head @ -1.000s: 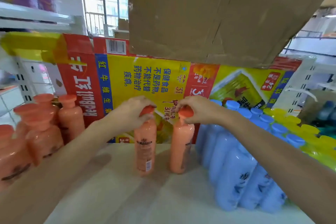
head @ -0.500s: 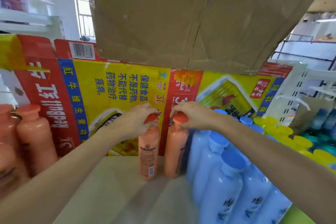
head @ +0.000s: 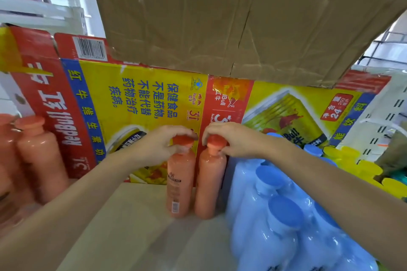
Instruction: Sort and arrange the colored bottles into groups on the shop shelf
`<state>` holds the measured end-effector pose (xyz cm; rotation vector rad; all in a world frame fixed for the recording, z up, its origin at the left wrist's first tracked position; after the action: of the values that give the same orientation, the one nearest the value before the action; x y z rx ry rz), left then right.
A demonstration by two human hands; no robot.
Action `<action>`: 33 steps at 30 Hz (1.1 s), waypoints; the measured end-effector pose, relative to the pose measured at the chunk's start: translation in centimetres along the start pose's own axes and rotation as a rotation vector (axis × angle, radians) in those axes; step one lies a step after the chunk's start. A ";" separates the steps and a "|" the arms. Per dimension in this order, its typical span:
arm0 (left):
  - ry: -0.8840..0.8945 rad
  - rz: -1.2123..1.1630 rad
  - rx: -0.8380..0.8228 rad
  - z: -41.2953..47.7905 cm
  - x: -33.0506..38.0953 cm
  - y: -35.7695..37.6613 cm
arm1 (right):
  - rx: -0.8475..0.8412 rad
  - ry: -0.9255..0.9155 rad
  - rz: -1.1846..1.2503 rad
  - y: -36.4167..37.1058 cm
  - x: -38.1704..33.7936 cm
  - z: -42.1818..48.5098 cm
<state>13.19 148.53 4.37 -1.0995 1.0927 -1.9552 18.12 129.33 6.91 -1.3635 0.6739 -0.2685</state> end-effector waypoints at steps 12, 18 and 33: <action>-0.193 0.022 0.235 0.0 0.3 1.1 | 0.242 0.105 -0.071 0.5 0.6 0.2; -0.227 0.086 0.152 0.7 0.0 0.6 | 0.169 0.094 -0.043 0.6 0.4 0.0; -0.042 -0.157 -0.113 1.2 -1.4 -0.7 | 0.160 0.080 -0.007 0.7 0.0 -0.3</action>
<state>14.84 149.58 4.84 -1.3163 1.1358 -2.0012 17.82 129.23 6.18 -1.2076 0.6992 -0.3761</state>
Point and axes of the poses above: each hand's wrist, its own z-axis towards the middle knuckle, its own y-axis out of the palm, x = y × z, the point moved 1 cm from there along z, towards the middle knuckle, and after that the axes turned 10 degrees about z, right-handed, at the moved point
